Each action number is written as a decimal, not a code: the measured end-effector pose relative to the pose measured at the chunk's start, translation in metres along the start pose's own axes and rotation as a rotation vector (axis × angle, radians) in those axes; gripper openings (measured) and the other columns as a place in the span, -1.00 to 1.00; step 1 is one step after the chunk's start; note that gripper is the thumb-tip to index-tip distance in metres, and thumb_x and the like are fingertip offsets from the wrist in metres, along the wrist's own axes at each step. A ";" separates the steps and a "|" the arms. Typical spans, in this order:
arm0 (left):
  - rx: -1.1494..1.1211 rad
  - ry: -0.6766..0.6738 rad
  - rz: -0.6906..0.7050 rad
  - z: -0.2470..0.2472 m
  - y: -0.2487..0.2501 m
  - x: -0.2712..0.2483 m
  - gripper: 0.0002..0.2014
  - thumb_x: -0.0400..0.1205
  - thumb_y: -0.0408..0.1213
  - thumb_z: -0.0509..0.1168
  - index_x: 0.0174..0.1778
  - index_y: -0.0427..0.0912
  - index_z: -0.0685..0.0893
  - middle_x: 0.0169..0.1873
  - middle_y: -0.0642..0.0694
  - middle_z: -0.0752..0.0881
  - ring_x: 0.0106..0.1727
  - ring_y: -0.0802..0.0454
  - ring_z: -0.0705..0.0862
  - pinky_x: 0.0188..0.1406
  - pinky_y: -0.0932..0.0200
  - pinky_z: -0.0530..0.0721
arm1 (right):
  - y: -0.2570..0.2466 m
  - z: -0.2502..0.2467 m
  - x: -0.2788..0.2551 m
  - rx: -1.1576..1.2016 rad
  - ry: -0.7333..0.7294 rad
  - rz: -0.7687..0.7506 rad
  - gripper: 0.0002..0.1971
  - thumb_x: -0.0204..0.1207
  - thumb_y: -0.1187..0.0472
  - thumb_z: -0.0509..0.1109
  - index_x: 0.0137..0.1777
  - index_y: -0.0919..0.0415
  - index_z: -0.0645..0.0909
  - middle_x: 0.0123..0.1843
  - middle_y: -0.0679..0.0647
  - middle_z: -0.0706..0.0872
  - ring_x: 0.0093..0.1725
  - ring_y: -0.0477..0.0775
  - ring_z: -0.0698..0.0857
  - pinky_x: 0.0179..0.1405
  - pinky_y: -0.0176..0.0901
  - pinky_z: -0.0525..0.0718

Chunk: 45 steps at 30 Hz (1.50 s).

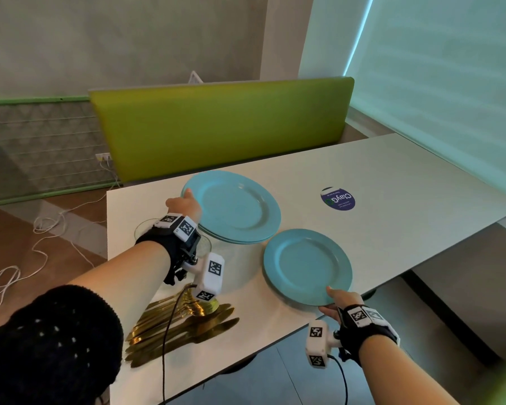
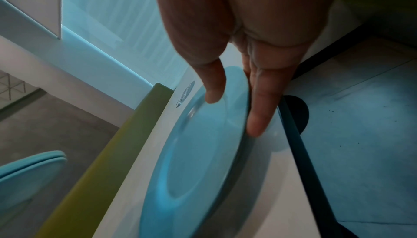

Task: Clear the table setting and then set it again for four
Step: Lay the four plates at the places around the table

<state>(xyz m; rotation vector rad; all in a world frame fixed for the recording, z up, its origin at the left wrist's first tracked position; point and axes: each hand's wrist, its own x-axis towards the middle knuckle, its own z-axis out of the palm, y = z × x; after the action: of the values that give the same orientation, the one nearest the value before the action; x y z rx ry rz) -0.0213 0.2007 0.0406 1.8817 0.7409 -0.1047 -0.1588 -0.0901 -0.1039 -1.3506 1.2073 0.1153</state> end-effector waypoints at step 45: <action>-0.070 -0.202 0.099 0.042 -0.005 -0.008 -0.40 0.70 0.05 0.04 0.42 -0.44 0.41 0.34 -0.36 0.57 0.31 -0.32 0.58 0.04 0.05 0.52 | -0.101 0.031 -0.068 0.112 -0.198 -0.414 -0.78 0.67 0.05 0.21 -0.10 0.19 0.50 -0.24 0.09 0.55 -0.35 0.03 0.54 -0.37 -0.13 0.56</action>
<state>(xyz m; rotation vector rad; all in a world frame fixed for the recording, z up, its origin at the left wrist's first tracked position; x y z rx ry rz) -0.0193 0.1621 0.0209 1.8064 0.5063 -0.2005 -0.1031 -0.0597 0.0043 -1.4257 0.7412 -0.1099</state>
